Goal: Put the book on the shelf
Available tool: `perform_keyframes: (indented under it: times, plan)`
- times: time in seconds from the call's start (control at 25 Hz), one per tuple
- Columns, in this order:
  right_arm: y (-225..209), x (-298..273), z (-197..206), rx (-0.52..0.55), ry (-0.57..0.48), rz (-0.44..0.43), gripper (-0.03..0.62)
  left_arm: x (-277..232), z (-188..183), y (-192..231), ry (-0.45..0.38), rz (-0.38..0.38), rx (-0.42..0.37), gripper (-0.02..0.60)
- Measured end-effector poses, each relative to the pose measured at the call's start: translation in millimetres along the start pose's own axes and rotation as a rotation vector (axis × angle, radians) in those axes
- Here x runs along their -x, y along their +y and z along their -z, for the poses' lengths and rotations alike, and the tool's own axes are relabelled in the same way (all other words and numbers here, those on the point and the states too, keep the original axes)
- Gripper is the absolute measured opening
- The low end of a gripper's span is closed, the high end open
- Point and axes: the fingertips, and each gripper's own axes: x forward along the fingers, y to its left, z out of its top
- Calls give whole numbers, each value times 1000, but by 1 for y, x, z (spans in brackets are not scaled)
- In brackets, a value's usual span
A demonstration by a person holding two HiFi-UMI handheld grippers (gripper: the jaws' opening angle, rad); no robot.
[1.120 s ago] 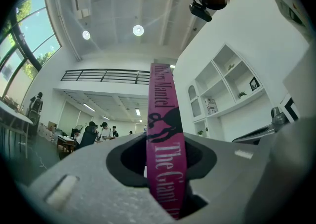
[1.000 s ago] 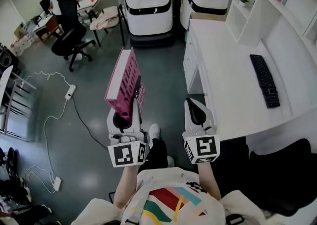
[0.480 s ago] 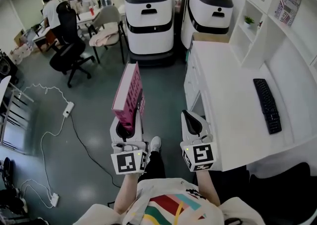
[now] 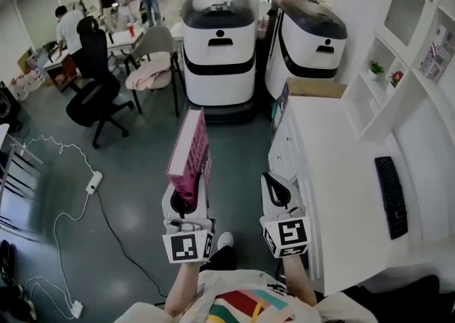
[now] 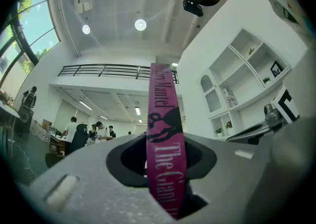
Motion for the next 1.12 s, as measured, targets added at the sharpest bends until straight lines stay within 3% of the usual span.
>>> perform_keyframes:
  times: [0.24,0.48,0.92,1.12]
  plan:
    - [-25,-87,-15,8,-3,32,0,-89,4,34,-33,47,-34,137]
    - [-51,-127,-16,16,17,87,0,-143,18,43,-26,87,-20,137]
    - [-106,-144,-12,18,17,127,0,-196,34,-3,-30,163,40,137]
    - [-153,-118,-19,23,-6,201,0,-218,35,-58,-44,240,94,137]
